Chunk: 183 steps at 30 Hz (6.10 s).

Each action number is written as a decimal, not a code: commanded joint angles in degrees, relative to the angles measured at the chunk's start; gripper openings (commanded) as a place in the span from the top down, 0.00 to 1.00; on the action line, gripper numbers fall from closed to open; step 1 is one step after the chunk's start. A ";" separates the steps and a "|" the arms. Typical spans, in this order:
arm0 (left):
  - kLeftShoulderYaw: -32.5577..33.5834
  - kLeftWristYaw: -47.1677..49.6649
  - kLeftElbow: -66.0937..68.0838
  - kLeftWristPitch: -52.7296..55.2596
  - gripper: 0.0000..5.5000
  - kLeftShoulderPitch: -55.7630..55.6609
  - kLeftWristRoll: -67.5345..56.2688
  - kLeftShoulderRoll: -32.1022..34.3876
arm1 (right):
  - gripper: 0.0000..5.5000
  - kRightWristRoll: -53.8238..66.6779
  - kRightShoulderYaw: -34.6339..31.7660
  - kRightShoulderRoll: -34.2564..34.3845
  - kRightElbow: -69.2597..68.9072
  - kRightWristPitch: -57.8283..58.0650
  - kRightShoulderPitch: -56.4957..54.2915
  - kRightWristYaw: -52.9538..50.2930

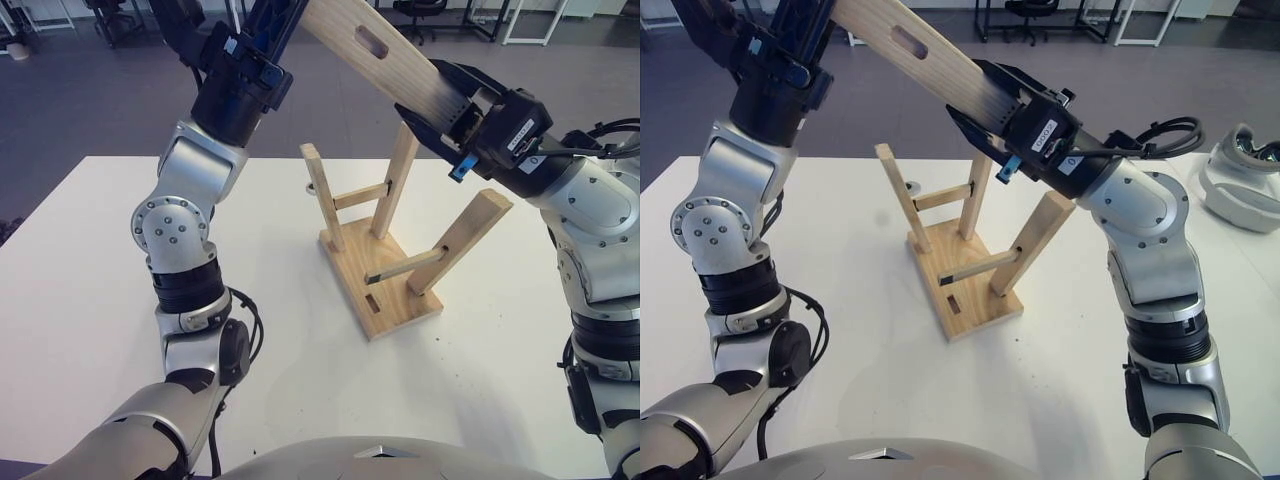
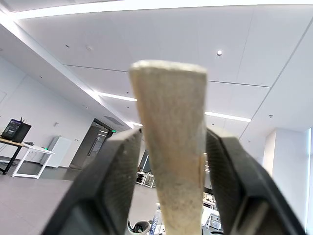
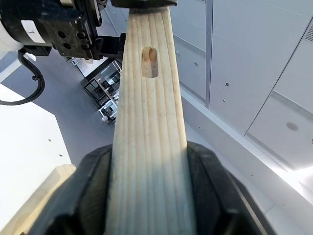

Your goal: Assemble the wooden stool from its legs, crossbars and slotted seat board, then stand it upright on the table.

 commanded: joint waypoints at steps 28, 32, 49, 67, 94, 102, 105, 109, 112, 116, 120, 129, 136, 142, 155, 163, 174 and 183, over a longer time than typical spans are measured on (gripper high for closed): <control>-0.18 8.13 -18.48 7.55 0.81 33.66 2.32 15.33 | 0.38 -12.77 7.07 3.27 37.86 -11.39 27.88 3.95; 1.98 15.03 -18.77 8.36 0.81 39.34 -0.52 15.12 | 0.38 -11.00 9.12 2.85 26.86 -11.23 32.45 6.89; 5.77 32.72 -18.40 2.38 0.81 47.91 -7.33 10.62 | 0.38 -8.06 10.79 6.14 13.95 -6.92 39.23 7.05; -3.13 37.00 -24.62 3.64 0.81 52.42 6.03 11.30 | 0.38 -20.75 14.23 5.52 22.82 -10.58 35.92 2.34; -19.80 38.83 -31.29 7.46 0.81 56.75 32.73 13.34 | 0.38 33.00 -15.05 1.05 -11.88 16.34 27.27 -3.52; -25.01 35.44 -29.01 9.26 0.81 52.77 39.16 13.44 | 0.38 32.63 -5.65 -2.80 -16.91 26.02 15.05 -5.10; -26.19 34.08 -29.02 9.73 0.81 52.36 41.92 14.11 | 0.38 30.86 -3.39 -2.94 -18.76 27.76 13.51 -6.07; -27.78 32.32 -27.78 10.34 0.81 50.56 46.02 15.08 | 0.38 26.70 -1.13 -4.15 -18.93 30.00 11.49 -7.13; -29.10 31.20 -26.72 10.90 0.81 48.76 47.77 15.04 | 0.38 23.80 0.48 -2.83 -18.47 31.14 10.23 -9.52; -27.23 28.65 -27.34 8.54 0.63 47.19 47.25 12.49 | 0.38 20.95 1.44 -1.87 -18.20 31.40 10.56 -11.20; -23.03 23.42 -30.41 6.26 0.50 46.07 41.71 8.87 | 0.38 19.39 2.43 -0.23 -18.59 31.75 11.57 -12.05; -14.79 21.67 -30.93 10.44 0.24 42.64 22.73 2.05 | 0.38 13.03 2.88 -0.56 -16.74 29.45 13.82 -10.97; -8.55 31.23 -32.67 9.73 0.17 36.52 -7.43 3.69 | 0.38 9.58 -3.48 -2.49 -12.25 28.53 14.58 -11.00; -2.76 27.51 -27.10 7.98 0.17 23.90 -15.38 18.93 | 0.38 16.21 -10.68 1.42 -12.77 28.47 12.22 -10.48; -28.56 3.09 -5.09 4.06 0.17 27.08 22.82 22.05 | 0.38 25.22 -5.34 8.40 1.16 36.66 18.88 -12.66; -10.88 5.18 -5.89 4.49 0.17 7.02 8.27 17.43 | 0.38 37.22 -17.11 11.87 -2.69 31.02 3.31 -16.00; -25.71 0.08 -5.72 3.29 0.17 25.30 26.11 15.64 | 0.38 28.13 -4.54 10.29 -0.90 33.88 18.03 -17.23; -8.87 4.03 -5.14 -1.92 0.17 11.76 22.22 12.52 | 0.38 36.25 -11.70 12.97 -7.92 31.38 3.69 -21.36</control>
